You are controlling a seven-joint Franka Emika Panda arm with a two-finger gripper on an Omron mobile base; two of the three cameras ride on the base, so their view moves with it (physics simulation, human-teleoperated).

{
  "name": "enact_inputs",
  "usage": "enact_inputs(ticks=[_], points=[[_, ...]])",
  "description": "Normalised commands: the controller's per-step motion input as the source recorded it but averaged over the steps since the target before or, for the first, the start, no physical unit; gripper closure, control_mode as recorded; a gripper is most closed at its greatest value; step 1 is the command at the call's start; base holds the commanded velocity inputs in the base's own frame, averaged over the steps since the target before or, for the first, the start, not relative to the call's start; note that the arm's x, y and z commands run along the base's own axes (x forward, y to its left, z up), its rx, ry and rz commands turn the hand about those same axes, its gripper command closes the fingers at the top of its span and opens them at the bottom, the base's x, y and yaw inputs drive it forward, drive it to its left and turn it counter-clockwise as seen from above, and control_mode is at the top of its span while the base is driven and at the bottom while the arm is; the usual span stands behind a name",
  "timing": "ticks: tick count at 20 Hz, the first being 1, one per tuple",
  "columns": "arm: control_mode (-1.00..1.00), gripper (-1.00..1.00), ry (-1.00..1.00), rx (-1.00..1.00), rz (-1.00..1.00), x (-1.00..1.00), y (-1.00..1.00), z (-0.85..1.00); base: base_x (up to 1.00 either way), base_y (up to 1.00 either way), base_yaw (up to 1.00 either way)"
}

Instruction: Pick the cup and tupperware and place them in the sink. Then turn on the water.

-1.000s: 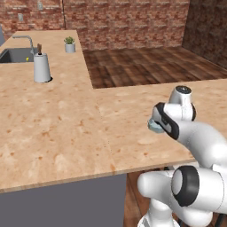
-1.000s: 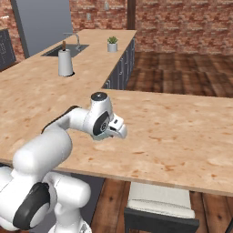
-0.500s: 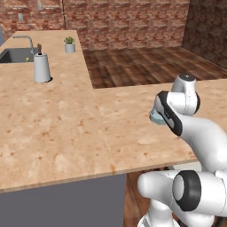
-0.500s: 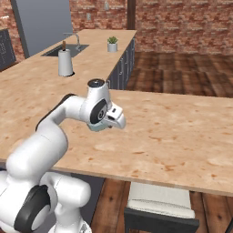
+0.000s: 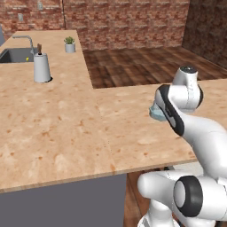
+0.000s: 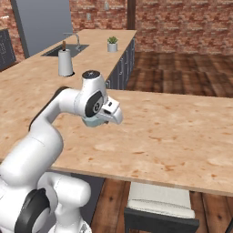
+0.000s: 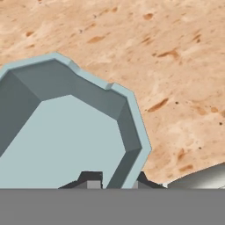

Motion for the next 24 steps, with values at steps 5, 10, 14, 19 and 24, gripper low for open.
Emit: enact_inputs(ticks=[5, 10, 14, 19, 24], points=[[-1.00, 1.00, 0.00, 0.00, 0.00, -0.27, 0.04, 0.27, 0.00, 0.00, 0.00], [-1.00, 1.00, 0.00, 0.00, 0.03, -0.19, 0.17, 0.35, 0.00, 0.00, 0.00], [-1.00, 1.00, 0.01, 0.00, 0.03, -0.19, 0.23, 0.39, 0.00, 0.00, 0.00], [-1.00, 1.00, 0.01, -0.01, 0.04, -0.21, 0.22, 0.26, 0.00, 0.00, 0.00], [-1.00, 1.00, 0.01, -0.01, 0.04, -0.18, 0.23, 0.24, 0.00, 0.00, 0.00]])
